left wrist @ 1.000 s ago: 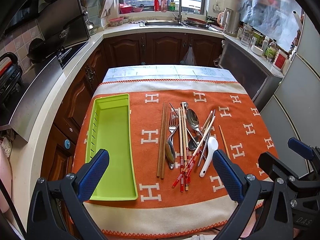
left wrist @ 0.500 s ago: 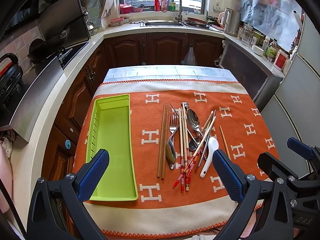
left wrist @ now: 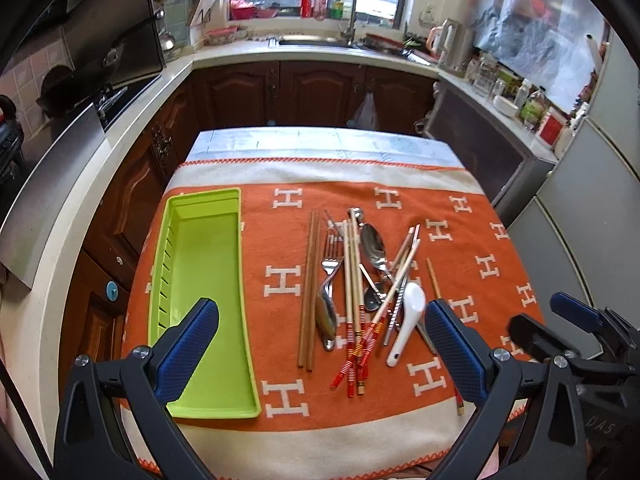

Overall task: Organize utensils
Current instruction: 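Lower the right gripper onto the lone red-tipped wooden chopstick and close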

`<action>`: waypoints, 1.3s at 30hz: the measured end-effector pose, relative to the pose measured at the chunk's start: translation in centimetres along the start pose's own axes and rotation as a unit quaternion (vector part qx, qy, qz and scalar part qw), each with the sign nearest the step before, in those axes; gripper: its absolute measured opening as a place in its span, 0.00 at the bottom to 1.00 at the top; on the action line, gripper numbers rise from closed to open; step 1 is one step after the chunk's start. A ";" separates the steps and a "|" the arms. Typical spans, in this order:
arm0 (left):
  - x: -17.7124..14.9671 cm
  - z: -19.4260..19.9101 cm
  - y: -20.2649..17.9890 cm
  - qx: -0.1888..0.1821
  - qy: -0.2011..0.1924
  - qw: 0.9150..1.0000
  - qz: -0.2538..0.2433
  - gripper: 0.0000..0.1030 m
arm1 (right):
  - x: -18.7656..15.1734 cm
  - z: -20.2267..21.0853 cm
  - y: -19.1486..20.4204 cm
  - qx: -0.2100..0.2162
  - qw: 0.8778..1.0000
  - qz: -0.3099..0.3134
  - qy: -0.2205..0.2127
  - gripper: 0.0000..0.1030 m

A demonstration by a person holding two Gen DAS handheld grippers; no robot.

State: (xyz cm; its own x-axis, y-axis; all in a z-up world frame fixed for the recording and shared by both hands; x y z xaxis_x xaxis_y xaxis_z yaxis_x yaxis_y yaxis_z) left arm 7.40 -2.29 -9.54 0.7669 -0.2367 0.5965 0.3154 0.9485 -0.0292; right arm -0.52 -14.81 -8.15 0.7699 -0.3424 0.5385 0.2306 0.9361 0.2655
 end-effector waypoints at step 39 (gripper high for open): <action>-2.7 -16.8 -3.0 -0.072 0.167 0.983 -0.038 0.26 | -4.8 -20.3 -11.0 -0.096 0.988 0.041 0.118 0.10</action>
State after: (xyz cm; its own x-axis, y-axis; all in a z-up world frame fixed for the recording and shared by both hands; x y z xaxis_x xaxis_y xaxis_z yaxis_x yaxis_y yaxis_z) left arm 13.84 -8.05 -24.54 0.8707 -0.3849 0.3062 0.4369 0.8911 -0.1223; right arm 5.32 -21.78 -29.90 0.9026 -0.2586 0.3441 0.2534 0.9654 0.0608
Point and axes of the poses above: each gripper's, at about its wrist camera, not at the fingertips, and z roughly against the way its jaws point, y to its left, x to its top, the point moved 9 cm from there along -z, roughly the way its jaws point, and after that the axes turned 7 degrees about -z, right-handed, at the moved point
